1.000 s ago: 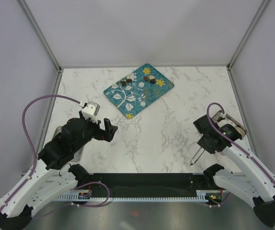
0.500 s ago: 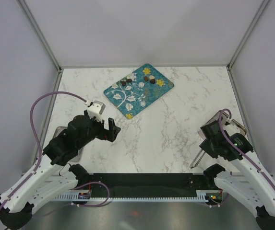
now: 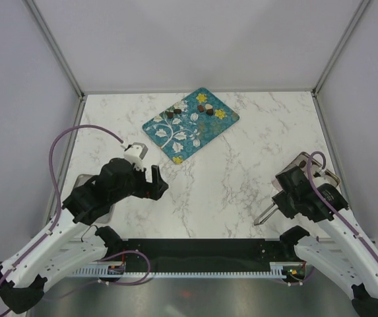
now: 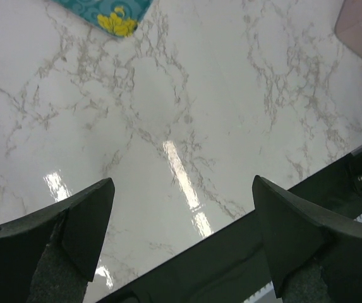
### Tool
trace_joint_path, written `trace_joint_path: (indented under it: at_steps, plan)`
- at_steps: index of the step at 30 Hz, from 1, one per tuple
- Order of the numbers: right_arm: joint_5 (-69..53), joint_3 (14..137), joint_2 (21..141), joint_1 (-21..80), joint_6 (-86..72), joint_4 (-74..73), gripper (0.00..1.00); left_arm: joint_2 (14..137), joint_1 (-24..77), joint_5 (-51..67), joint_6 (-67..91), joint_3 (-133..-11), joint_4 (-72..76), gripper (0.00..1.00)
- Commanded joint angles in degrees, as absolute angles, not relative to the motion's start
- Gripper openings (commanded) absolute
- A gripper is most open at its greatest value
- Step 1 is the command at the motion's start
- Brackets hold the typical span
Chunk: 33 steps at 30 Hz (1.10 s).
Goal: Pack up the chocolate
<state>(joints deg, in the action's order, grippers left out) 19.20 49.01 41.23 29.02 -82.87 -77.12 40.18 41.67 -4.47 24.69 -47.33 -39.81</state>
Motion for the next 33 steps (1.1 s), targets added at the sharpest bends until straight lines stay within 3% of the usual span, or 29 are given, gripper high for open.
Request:
trace_joint_path:
  at_steps: [1, 9, 33]
  plan:
    - [19.7, 47.4, 38.9, 28.8, -91.5, -83.7, 0.29, 45.2, 43.4, -3.8, 29.2, -52.6, -48.9, 0.98]
    - [23.6, 46.3, 35.4, 28.8, -97.1, -83.8, 0.29, 44.3, 44.8, 1.0, 32.4, -52.7, -53.3, 0.97]
    - [25.3, 40.9, 30.5, 28.8, -124.3, -83.8, 0.30, 50.0, 49.3, 0.4, 31.4, -61.8, -58.9, 0.98]
